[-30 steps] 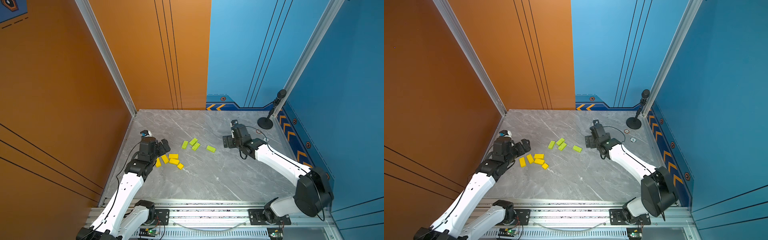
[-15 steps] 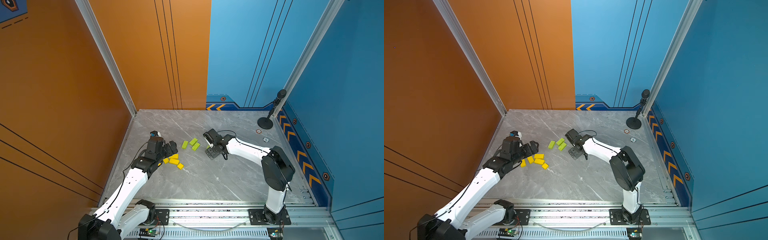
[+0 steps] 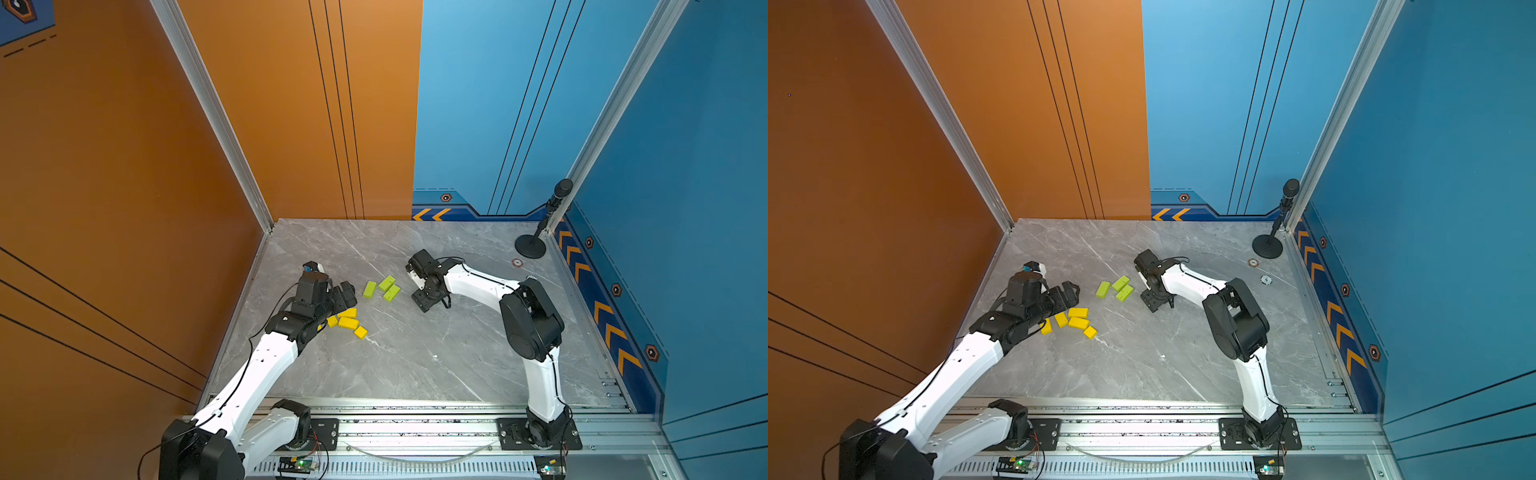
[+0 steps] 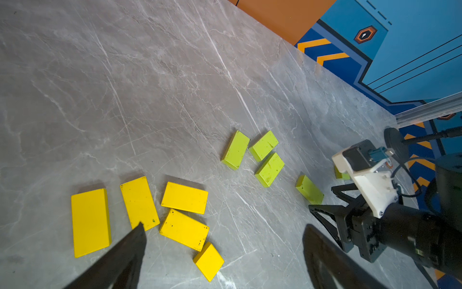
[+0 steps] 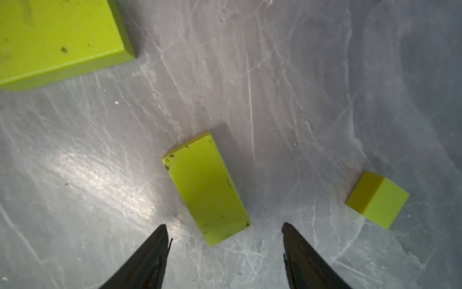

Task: Assemble the letter v with building blocks
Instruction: Pick up the building block from the center of the board, then place the building block at the center of the board.

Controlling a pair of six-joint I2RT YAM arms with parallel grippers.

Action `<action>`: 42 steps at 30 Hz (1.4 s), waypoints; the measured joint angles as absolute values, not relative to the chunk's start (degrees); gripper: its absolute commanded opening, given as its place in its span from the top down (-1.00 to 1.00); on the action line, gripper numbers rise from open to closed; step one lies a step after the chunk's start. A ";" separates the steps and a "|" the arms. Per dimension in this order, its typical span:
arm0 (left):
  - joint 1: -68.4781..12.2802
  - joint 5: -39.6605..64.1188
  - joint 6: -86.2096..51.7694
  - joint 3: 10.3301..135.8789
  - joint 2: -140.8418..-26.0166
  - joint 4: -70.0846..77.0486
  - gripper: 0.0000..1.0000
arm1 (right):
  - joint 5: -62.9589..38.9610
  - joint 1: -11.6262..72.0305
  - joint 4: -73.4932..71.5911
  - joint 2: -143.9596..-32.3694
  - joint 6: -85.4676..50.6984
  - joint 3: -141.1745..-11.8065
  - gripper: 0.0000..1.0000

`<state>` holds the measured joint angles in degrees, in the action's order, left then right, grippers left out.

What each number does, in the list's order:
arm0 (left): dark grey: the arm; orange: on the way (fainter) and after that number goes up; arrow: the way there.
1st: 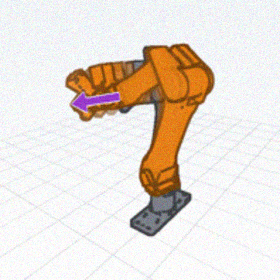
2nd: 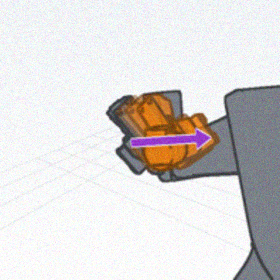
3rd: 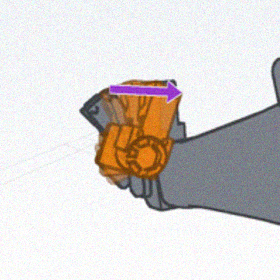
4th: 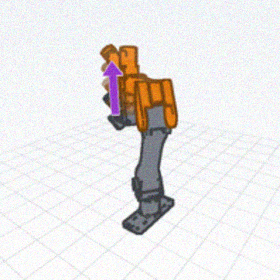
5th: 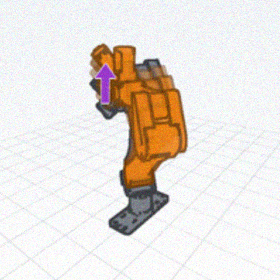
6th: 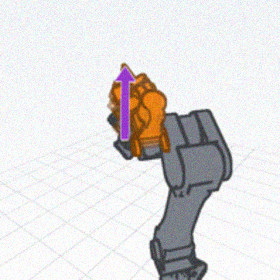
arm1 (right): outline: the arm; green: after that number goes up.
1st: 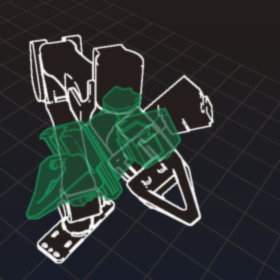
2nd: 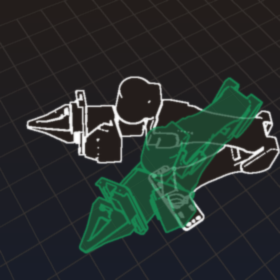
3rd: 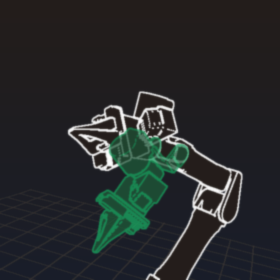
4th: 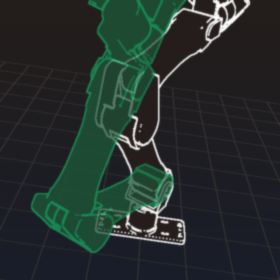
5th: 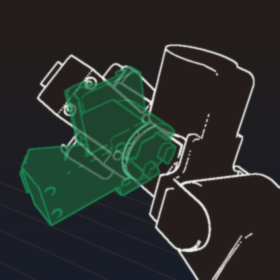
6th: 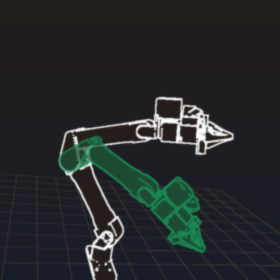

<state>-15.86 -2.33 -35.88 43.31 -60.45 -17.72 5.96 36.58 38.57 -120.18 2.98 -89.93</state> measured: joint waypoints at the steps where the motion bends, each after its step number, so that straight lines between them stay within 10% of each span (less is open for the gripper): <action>1: -15.86 -2.33 -35.88 43.31 -60.71 -17.67 -0.95 | 5.72 36.56 38.61 -120.70 3.01 -90.32 -0.36; 20: -15.86 -2.35 -35.88 43.57 -61.73 -17.45 -0.95 | 5.80 36.93 39.48 -123.68 -0.01 -93.54 0.45; 42: -15.86 -2.35 -36.07 43.57 -60.90 -17.65 -0.95 | 9.30 38.96 45.67 -130.37 -11.62 -109.10 0.50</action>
<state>-15.86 -2.35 -36.07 43.57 -60.90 -17.65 9.30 38.96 45.67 -130.37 -11.62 -109.10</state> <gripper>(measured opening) 0.976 0.298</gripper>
